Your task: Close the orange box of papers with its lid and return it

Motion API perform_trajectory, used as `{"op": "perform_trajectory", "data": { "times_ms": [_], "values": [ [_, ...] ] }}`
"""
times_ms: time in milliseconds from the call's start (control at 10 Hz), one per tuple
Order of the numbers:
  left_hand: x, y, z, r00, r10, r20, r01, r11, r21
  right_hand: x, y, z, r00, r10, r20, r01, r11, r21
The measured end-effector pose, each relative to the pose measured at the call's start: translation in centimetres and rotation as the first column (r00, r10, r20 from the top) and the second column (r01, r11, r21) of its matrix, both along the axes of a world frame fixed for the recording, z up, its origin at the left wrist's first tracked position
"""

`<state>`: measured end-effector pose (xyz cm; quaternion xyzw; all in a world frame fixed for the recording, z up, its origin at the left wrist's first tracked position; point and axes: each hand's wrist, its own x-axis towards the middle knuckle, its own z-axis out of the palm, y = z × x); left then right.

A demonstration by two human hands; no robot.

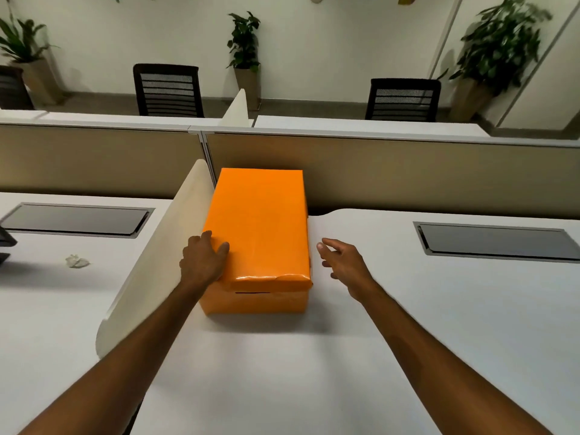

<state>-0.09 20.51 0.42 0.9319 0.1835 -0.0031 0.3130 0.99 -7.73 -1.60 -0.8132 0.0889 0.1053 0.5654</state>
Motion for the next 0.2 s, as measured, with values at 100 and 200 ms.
{"op": "perform_trajectory", "data": {
  "times_ms": [100, 200],
  "values": [
    [-1.5, -2.4, 0.6, 0.999, -0.023, 0.035, 0.019, 0.994, 0.105, -1.6, -2.3, 1.0, 1.000, -0.005, 0.010, 0.005, 1.000, -0.018],
    [-2.7, -5.1, 0.7, 0.994, -0.069, 0.088, 0.055, 0.987, 0.153, -3.1, -4.7, 1.9, 0.999, -0.042, 0.020, 0.042, 0.999, -0.005]
  ]
}}
